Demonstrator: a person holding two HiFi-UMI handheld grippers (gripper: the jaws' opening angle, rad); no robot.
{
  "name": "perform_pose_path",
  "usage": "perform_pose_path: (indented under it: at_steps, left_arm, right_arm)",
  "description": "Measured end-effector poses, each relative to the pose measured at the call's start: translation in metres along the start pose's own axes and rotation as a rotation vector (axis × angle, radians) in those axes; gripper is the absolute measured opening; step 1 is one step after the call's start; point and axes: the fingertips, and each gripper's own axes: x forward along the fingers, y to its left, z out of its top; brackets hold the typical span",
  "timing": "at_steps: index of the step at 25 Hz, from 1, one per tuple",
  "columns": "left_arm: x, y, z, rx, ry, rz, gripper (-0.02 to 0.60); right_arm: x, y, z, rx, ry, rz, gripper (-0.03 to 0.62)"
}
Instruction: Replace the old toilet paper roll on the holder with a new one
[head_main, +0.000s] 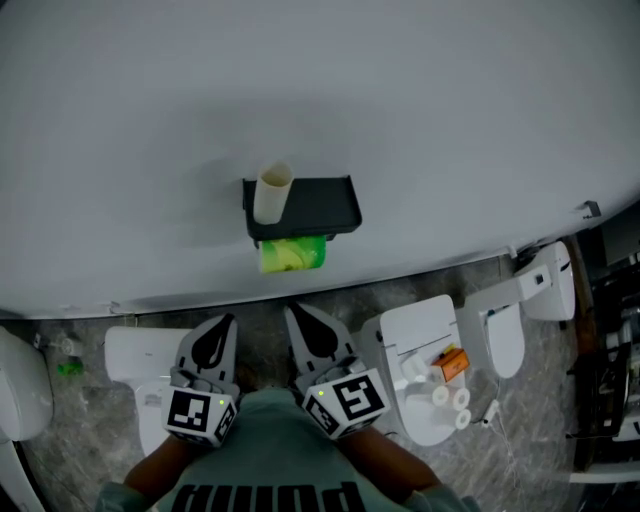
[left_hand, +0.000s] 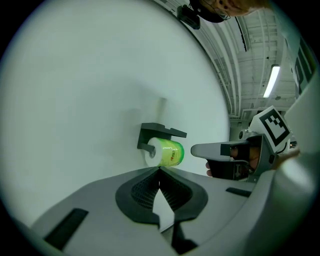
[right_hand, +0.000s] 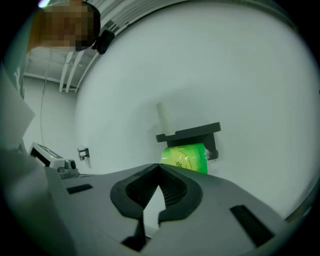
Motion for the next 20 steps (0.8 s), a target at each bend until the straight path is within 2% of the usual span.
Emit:
perform_pose_path:
  at_steps: [3,15,20]
  left_arm:
    - [-0.007,0.005,0.002,0.014,-0.008,0.016,0.003]
    - [-0.019,0.005,0.01,0.025,-0.042,0.057,0.003]
    - [-0.022,0.003,0.014,0.028,-0.045,0.112,0.003]
  right_arm:
    - [0.001,0.005,0.002,-0.057,0.001,-0.022,0.005]
    - [-0.002,0.014,0.013,-0.123,-0.021,-0.009,0.005]
    - [-0.004,0.013,0.016,-0.143,-0.032,0.034,0.005]
